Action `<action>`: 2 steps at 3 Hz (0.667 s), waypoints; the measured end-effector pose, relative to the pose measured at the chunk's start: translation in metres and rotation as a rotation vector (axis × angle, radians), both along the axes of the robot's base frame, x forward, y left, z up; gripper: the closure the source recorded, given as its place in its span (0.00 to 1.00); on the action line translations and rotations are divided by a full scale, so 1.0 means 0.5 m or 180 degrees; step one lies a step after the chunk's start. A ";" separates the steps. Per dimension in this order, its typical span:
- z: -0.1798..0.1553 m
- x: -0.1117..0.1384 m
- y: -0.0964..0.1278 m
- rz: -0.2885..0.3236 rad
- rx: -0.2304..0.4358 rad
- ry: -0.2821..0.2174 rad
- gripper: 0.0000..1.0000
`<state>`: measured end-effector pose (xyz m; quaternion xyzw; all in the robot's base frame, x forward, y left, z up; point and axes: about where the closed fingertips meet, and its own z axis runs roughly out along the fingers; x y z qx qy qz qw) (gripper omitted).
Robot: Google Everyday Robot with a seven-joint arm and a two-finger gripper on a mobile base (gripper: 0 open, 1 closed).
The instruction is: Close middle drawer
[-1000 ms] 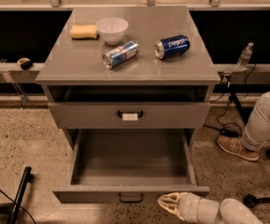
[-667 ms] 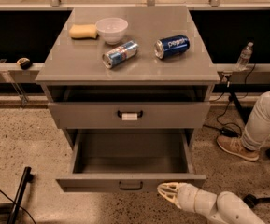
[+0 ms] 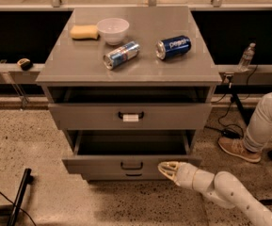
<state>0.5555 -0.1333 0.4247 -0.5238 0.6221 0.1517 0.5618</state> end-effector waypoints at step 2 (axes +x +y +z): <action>0.098 0.162 0.004 -0.0040 -0.0174 -0.0043 1.00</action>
Offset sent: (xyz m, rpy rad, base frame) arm 0.1238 -0.0046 0.0762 -0.0867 -0.0074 -0.0312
